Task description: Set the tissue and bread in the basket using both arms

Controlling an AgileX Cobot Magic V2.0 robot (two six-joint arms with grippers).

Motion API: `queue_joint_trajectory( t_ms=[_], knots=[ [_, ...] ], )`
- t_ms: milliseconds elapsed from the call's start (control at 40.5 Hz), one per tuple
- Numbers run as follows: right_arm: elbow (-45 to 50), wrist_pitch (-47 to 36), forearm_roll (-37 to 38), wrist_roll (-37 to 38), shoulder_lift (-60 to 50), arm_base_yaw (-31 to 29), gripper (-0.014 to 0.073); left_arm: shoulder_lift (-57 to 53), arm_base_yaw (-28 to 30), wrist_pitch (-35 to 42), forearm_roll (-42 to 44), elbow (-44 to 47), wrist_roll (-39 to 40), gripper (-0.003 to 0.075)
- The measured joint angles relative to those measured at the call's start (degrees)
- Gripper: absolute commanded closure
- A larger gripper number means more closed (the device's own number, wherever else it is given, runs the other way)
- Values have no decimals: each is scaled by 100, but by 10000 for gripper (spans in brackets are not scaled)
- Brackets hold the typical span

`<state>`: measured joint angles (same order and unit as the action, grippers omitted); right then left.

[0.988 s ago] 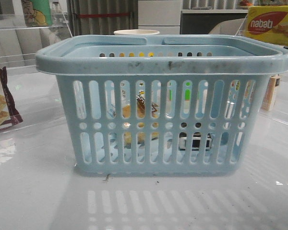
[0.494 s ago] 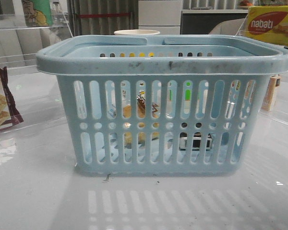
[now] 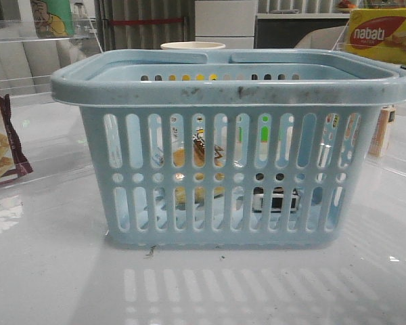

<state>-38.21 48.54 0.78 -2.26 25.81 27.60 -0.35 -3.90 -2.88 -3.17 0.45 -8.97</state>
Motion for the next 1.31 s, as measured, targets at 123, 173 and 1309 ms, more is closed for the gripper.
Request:
queue_joint_trajectory(
  t_ms=[123,173,1309],
  knots=[
    [205,-136,12,0,-195,-56,524,0,0,0,0,0,0,630],
    [435,-404,21,0,-396,-260,524,0,0,0,0,0,0,630],
    [3988,-4596,-160,0,-2640,-2632,524,0,0,27,0,0,-11,630]
  ],
)
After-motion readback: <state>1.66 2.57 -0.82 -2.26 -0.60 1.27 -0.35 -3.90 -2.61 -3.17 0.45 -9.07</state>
